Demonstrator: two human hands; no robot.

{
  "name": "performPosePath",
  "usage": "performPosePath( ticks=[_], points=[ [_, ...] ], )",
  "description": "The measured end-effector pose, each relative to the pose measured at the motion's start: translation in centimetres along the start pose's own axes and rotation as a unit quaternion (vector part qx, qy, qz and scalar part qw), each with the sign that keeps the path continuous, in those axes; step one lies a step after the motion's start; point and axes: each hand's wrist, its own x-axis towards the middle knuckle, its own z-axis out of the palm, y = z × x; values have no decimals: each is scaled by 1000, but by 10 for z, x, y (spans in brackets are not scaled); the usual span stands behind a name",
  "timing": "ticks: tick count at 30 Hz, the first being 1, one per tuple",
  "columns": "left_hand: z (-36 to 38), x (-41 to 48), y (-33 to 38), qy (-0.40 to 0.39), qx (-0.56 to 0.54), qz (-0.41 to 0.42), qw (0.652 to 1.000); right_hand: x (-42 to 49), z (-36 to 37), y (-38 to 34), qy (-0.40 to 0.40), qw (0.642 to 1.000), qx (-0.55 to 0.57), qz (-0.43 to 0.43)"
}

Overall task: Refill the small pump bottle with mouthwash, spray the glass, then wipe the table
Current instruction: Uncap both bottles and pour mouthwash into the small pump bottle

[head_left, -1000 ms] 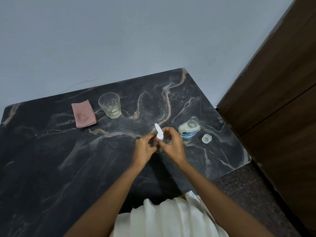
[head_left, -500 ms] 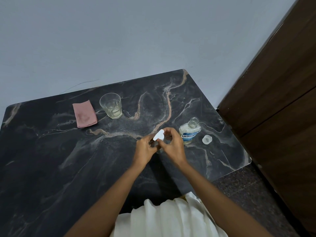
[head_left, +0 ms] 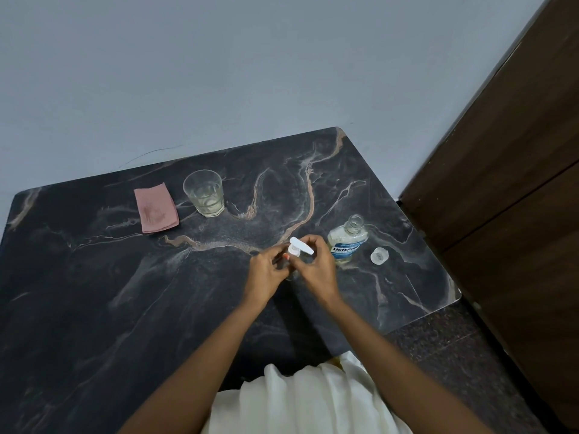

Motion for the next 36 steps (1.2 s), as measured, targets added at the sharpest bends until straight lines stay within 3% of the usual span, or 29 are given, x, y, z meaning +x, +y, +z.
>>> performPosePath(
  ticks=[8,19,36],
  points=[
    [0,-1,1,-6,5,1,1000,-4,-2,0,-30,999,39,18],
    [0,-1,2,5,7,3,1000,2,-2,-6,12,996,-76,-47],
    [2,1,-3,-10,-50,-29,998,4,-54,-67,96,992,73,-26]
  ],
)
